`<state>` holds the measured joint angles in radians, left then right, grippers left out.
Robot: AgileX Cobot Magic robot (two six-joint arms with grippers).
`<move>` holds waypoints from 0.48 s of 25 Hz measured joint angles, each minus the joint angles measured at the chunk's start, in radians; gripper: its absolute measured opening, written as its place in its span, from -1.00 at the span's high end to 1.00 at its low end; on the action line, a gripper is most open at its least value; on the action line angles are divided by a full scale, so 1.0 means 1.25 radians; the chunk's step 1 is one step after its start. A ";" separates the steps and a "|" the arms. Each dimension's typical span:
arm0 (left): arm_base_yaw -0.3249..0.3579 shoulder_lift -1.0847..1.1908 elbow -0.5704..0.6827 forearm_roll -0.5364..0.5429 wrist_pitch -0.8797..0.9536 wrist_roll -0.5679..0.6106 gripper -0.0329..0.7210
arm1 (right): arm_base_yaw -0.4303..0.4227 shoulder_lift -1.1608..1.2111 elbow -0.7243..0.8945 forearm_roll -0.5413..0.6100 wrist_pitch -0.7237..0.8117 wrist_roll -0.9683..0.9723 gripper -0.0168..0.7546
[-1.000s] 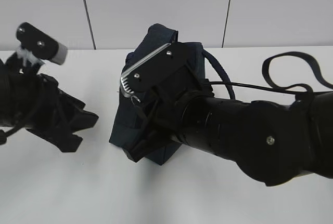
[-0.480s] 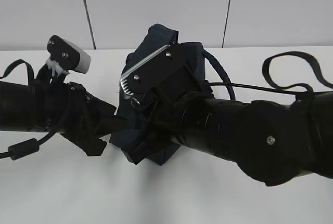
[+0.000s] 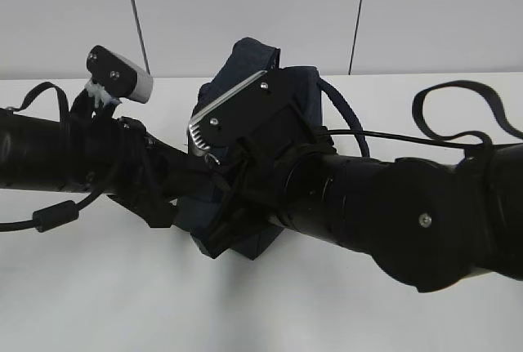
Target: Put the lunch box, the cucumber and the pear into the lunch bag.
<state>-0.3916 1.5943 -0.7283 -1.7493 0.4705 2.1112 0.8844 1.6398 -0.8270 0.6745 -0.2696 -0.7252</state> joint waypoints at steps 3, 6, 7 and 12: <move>0.000 0.023 -0.012 0.000 0.016 0.000 0.20 | 0.000 0.000 0.000 0.000 0.003 -0.001 0.94; 0.000 0.038 -0.015 0.000 0.025 0.000 0.23 | 0.000 0.000 0.000 0.000 0.007 -0.001 0.94; 0.000 0.041 -0.014 0.000 0.027 0.000 0.31 | 0.000 0.000 0.000 0.000 0.008 -0.001 0.94; 0.000 0.046 -0.016 0.000 0.027 0.000 0.89 | 0.000 0.000 0.000 0.001 0.011 -0.001 0.94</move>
<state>-0.3916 1.6524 -0.7482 -1.7493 0.5039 2.1112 0.8844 1.6398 -0.8270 0.6759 -0.2556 -0.7266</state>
